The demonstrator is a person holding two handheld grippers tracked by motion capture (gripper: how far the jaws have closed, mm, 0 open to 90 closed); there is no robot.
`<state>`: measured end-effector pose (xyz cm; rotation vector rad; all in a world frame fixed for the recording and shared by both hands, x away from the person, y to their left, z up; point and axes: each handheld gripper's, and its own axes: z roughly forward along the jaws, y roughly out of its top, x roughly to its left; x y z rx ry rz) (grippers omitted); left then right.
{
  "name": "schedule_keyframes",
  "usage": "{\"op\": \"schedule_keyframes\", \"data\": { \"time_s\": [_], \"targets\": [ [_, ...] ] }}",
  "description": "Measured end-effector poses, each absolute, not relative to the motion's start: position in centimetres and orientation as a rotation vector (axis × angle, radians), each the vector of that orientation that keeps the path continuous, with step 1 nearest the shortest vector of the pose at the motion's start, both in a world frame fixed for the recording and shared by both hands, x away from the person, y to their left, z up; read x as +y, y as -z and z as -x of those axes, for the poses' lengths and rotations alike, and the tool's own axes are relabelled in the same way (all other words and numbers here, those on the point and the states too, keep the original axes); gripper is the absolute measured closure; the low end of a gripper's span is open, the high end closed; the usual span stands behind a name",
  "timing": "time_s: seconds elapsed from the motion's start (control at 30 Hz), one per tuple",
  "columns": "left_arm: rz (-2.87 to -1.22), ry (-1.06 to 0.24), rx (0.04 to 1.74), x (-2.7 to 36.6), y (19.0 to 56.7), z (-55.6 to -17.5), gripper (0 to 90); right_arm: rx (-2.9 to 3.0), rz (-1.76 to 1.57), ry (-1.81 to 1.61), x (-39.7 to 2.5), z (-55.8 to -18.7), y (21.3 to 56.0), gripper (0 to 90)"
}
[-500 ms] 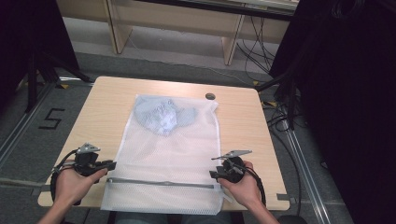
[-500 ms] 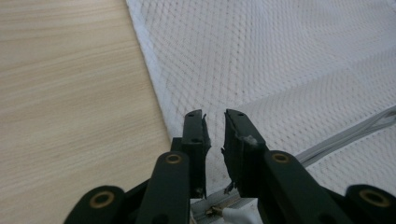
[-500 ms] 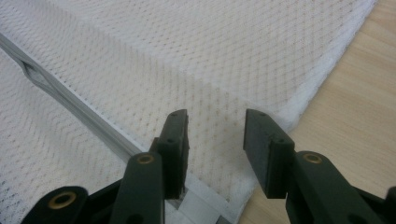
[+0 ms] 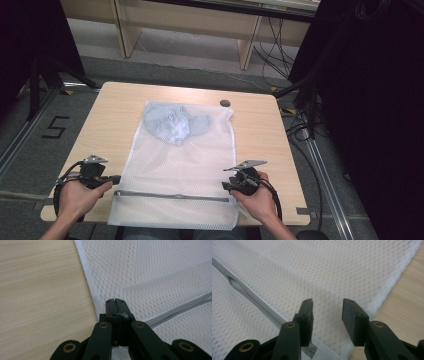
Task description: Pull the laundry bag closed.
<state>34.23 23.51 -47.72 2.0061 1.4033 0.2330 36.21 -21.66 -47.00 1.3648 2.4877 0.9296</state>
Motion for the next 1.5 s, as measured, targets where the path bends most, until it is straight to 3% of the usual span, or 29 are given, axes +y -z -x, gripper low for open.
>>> {"op": "schedule_keyframes", "data": {
  "time_s": [0.5,1.13,1.5],
  "targets": [
    [-2.117,-0.148,1.442,23.5,48.4,-34.0,89.6,2.514,-1.337,-0.942,-20.7,-36.1,47.2,61.9],
    [-2.172,-0.134,1.477,23.2,48.9,-34.5,89.6,2.564,-1.287,-0.98,-18.2,-35.7,46.5,61.9],
    [-2.151,-0.148,1.486,23.0,49.1,-34.6,89.6,2.811,-1.176,-1.178,-7.6,-36.5,45.9,66.8]
  ]
}}
